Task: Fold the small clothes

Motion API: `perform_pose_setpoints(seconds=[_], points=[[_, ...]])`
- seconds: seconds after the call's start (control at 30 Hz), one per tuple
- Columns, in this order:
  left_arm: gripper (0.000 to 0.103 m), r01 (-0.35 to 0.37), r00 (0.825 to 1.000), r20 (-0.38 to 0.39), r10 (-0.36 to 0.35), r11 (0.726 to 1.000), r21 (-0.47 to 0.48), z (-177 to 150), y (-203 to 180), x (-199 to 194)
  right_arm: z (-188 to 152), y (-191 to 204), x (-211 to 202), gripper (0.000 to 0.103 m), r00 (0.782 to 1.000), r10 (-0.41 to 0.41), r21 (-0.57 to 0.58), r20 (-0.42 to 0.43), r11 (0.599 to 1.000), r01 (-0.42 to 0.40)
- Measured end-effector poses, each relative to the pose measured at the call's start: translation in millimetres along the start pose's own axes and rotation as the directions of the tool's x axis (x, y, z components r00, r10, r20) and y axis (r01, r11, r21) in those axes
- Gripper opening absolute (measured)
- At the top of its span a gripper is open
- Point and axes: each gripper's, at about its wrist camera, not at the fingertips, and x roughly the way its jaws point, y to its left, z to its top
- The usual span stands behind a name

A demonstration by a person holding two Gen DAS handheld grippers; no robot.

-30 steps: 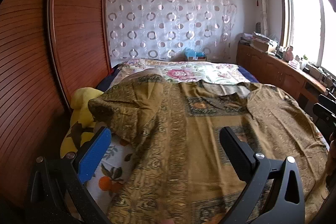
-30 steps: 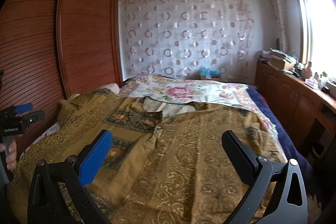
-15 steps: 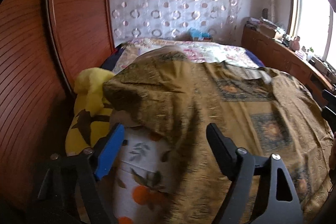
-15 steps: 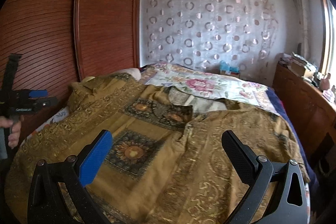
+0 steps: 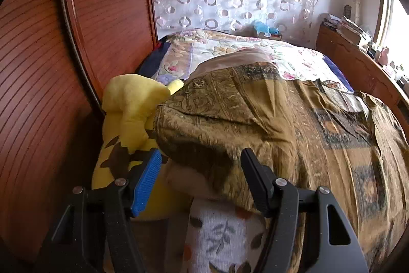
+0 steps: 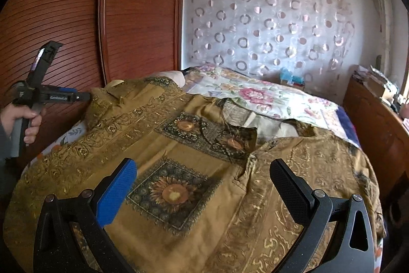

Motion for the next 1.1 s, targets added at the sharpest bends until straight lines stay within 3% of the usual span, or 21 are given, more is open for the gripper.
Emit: perform_pose_setpoints(seconds=[0.17, 0.27, 0.3, 0.33, 0.4, 0.57, 0.7, 0.93, 1.07, 1.1], points=[[0.058, 0.023, 0.998, -0.049, -0.025, 0.999, -0.039, 8, -2, 22, 1, 9, -3, 0.103, 1.000, 0.020, 0.010, 0.002, 1.000, -0.020], [0.035, 0.041, 0.997, -0.063, -0.047, 0.995, -0.090, 11, 5, 32, 0, 13, 1, 0.103, 1.000, 0.027, 0.000, -0.009, 1.000, -0.027], [0.016, 0.050, 0.997, -0.058, -0.056, 0.994, -0.101, 12, 7, 33, 0, 14, 2, 0.103, 1.000, 0.029, -0.003, -0.012, 1.000, -0.029], [0.007, 0.054, 0.997, -0.053, -0.060, 0.993, -0.106, 12, 7, 33, 0, 15, 5, 0.103, 0.999, 0.029, -0.004, -0.015, 1.000, -0.029], [0.004, 0.072, 0.997, -0.029, -0.075, 0.992, -0.102, 13, 6, 28, -1, 13, 6, 0.103, 0.999, 0.032, -0.001, -0.020, 0.999, -0.032], [0.003, 0.083, 0.996, 0.045, -0.082, 0.996, -0.034, 18, -15, 0, -3, 6, 4, 0.103, 0.999, 0.027, 0.021, -0.019, 0.999, -0.027], [0.003, 0.128, 0.988, 0.083, -0.131, 0.991, 0.048, 25, -47, -23, -4, 0, 0, 0.103, 1.000, 0.012, 0.045, -0.011, 0.999, -0.012], [0.003, 0.209, 0.971, 0.075, -0.227, 0.959, 0.194, 14, -111, -48, -10, -13, -6, 0.103, 1.000, -0.015, 0.082, -0.002, 0.997, 0.015], [0.012, 0.240, 0.964, 0.060, -0.260, 0.943, 0.231, -6, -127, -59, -14, -13, -6, 0.103, 1.000, -0.025, 0.092, -0.012, 0.995, 0.026], [0.019, 0.239, 0.963, 0.064, -0.261, 0.942, 0.236, -9, -128, -63, -15, -14, -6, 0.103, 1.000, -0.026, 0.094, -0.015, 0.995, 0.027]])
